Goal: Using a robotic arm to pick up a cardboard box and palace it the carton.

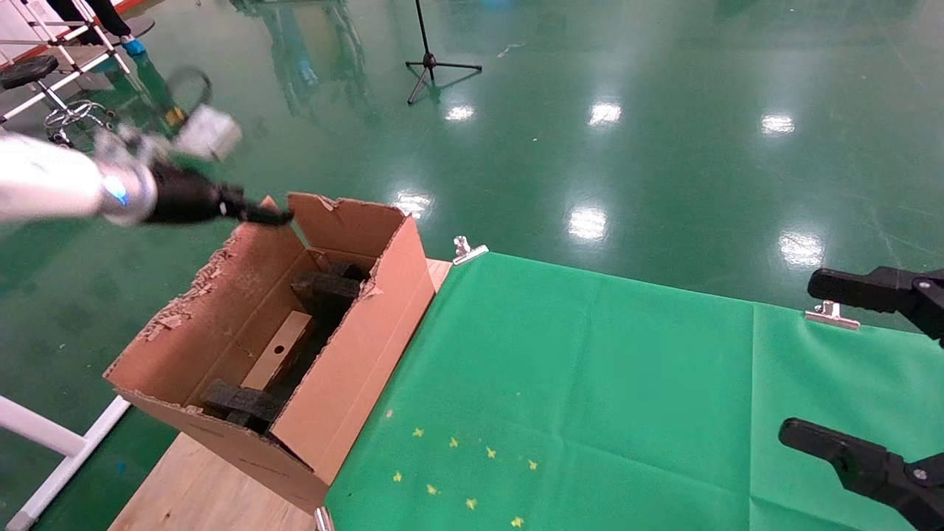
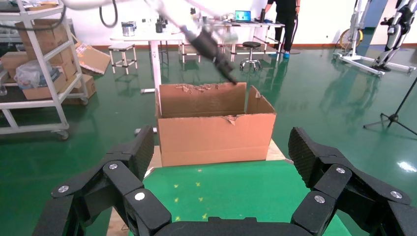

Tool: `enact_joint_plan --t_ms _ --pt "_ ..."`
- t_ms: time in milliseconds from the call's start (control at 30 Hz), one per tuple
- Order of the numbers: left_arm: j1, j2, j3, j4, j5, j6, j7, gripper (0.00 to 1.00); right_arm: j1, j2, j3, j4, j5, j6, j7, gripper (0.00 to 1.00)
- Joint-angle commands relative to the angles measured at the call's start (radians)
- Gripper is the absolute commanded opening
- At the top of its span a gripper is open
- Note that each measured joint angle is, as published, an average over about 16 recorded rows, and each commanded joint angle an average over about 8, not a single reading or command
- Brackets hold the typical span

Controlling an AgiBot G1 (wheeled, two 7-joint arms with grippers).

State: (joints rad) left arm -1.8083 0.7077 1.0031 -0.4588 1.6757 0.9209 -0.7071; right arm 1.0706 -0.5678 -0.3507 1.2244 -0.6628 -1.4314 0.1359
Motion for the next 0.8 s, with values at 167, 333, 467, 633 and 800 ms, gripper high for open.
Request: enact_joint_plan --t_ms 167,333,467,633,800 --pt "-0.031 -0.095 -0.025 -0.197 -0.045 0.083 -0.02 1.0 0.0 0.0 0.0 0.0 0.0 0.0 0.0 1.0" --pt "-0.028 -0.092 -0.024 -0.191 -0.042 0.082 -0.017 1.0 0.0 0.0 0.0 0.0 0.0 0.0 0.0 1.0" --pt "-0.021 -0.081 -0.027 -0.172 -0.045 0.076 -0.01 1.0 0.0 0.0 0.0 0.0 0.0 0.0 0.0 1.0" --pt "0.015 -0.081 -0.06 -0.199 -0.087 0.097 0.016 1.0 0.0 0.0 0.0 0.0 0.0 0.0 0.0 1.0" --pt "0.077 -0.082 -0.118 -0.253 -0.162 0.139 0.059 1.0 0.0 0.0 0.0 0.0 0.0 0.0 0.0 1.0"
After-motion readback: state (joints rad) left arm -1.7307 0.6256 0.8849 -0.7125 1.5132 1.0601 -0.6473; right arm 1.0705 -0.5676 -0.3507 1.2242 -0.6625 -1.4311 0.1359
